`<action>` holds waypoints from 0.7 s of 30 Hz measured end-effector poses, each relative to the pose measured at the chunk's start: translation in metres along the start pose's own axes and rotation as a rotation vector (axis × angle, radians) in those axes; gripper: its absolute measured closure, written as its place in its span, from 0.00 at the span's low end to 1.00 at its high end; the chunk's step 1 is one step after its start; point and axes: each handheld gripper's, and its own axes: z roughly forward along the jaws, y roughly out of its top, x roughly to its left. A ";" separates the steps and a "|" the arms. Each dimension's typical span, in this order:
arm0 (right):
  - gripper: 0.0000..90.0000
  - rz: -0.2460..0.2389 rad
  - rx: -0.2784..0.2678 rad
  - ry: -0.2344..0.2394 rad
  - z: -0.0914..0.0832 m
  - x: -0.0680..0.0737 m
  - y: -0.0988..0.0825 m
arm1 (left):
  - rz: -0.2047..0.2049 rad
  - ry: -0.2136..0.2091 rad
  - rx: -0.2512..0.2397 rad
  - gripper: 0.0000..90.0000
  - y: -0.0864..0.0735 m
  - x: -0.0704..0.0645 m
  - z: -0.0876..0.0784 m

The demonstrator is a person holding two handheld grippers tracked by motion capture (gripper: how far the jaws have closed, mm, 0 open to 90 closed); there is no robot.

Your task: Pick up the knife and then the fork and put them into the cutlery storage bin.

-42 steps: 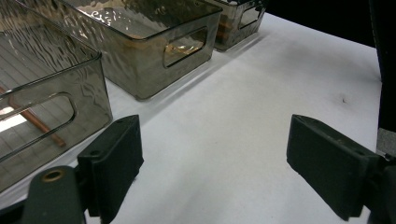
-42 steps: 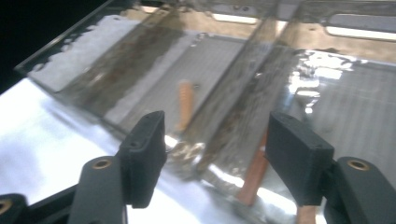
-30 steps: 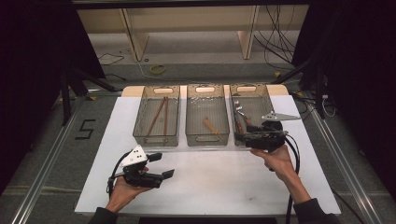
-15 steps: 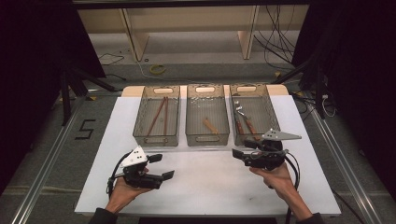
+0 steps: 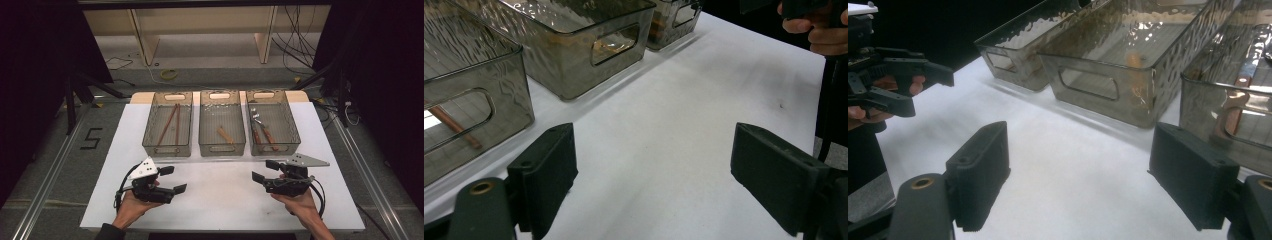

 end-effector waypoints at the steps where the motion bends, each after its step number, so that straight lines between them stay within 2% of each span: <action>1: 0.27 -0.002 -0.003 -0.003 -0.001 0.000 -0.001 | 0.000 0.000 0.002 0.20 0.000 0.000 0.000; 8: 0.25 -0.007 -0.018 -0.015 -0.007 -0.001 -0.009 | 0.003 -0.004 0.011 0.20 -0.003 -0.001 0.000; 21: 0.25 -0.011 -0.007 -0.028 -0.011 -0.001 -0.017 | 0.001 -0.004 0.013 0.20 -0.004 -0.002 -0.001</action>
